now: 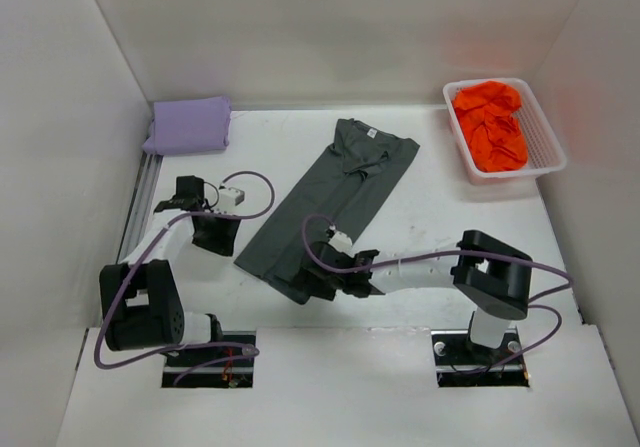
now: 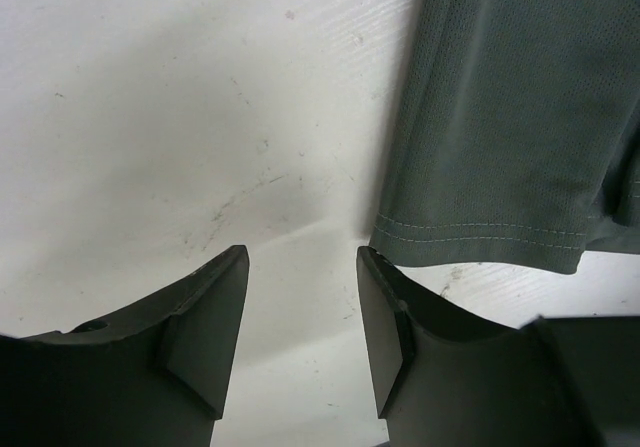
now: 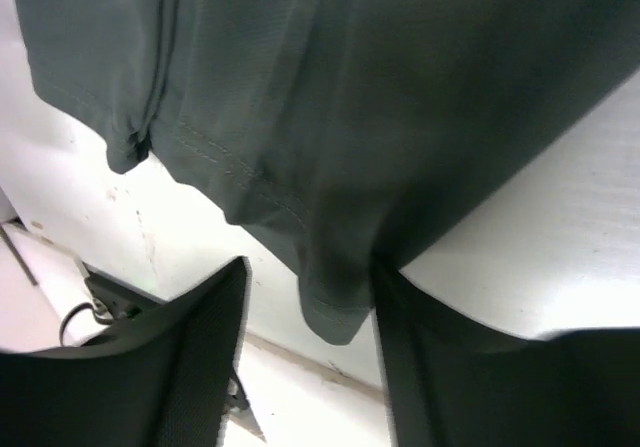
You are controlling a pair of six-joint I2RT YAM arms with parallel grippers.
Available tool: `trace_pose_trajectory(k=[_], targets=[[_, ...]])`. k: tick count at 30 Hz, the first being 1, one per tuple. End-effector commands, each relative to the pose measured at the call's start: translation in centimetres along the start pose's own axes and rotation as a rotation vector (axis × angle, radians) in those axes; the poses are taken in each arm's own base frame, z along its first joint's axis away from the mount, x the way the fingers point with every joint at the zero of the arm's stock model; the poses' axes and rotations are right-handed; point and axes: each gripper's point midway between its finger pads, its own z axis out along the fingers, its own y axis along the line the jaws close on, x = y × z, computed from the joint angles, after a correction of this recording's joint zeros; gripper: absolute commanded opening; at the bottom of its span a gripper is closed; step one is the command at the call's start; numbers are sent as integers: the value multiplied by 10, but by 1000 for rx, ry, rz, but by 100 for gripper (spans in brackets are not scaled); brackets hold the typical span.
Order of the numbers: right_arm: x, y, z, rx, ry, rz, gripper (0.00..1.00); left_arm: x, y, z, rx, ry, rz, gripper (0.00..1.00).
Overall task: Fold and stack the t-shirts
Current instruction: Rotate the tshirt 60 degrees, then grab the bottom of the folded rectangular tshirt with both arms
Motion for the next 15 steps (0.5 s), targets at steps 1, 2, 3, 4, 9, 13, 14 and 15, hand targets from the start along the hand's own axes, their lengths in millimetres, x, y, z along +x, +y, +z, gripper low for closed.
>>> trace_pose_trajectory(k=[1,2,3,4,9,13,14,15], targets=[[4,-5,9,-2,31,97,53,-5,-6,-7,16,-56,5,47],[5,-6,11,1,37,100,46,-5,-7,-8,17,-56,9,47],[7,-8,13,3,45,104,41,-5,-7,-8,15,-55,15,47],[9,-8,13,0,55,107,34,-7,-9,-9,13,-58,28,47],[9,-26,5,2,69,140,10,-22,-23,-20,4,-103,137,47],[16,-57,-11,29,94,139,3,-37,-53,-31,8,-133,366,47],[17,-66,-17,34,99,143,3,-38,-64,-34,10,-127,451,47],[19,-76,-23,45,103,149,3,-37,-74,-37,6,-119,552,47]])
